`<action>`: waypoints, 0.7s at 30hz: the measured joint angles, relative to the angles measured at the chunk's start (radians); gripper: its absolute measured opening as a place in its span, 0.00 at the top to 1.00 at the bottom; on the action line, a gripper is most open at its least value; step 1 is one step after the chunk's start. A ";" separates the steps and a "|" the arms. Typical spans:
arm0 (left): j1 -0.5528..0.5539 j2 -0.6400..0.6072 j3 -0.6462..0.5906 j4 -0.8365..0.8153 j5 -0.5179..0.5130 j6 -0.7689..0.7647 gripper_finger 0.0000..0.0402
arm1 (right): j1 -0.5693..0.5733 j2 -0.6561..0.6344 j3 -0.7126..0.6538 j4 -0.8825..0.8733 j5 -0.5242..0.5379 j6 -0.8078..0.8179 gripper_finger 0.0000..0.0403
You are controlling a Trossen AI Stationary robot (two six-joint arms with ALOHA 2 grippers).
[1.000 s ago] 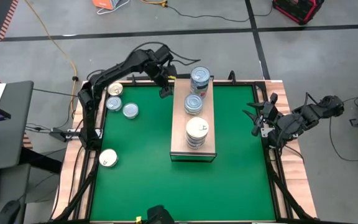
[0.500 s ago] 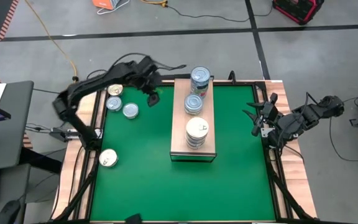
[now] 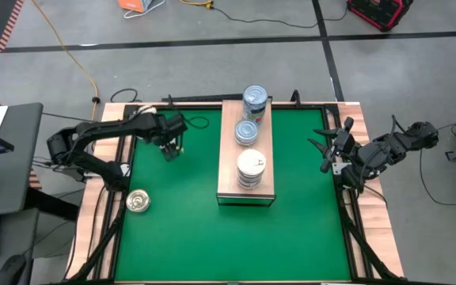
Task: Stack canned seafood by type on shelf
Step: Stack the green tuna can on top of the green tuna can on the shelf
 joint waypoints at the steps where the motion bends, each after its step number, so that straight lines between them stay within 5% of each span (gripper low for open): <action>1: -0.013 0.001 -0.016 -0.001 -0.023 -0.002 0.40 | 0.000 0.000 0.000 0.000 0.000 0.000 0.55; 12: -0.165 0.001 -0.083 0.105 -0.393 0.057 0.40 | 0.000 0.000 0.000 0.004 0.000 0.016 0.55; 21: -0.163 0.001 -0.161 0.290 -0.310 0.137 0.40 | 0.000 0.000 0.000 0.003 -0.002 0.018 0.55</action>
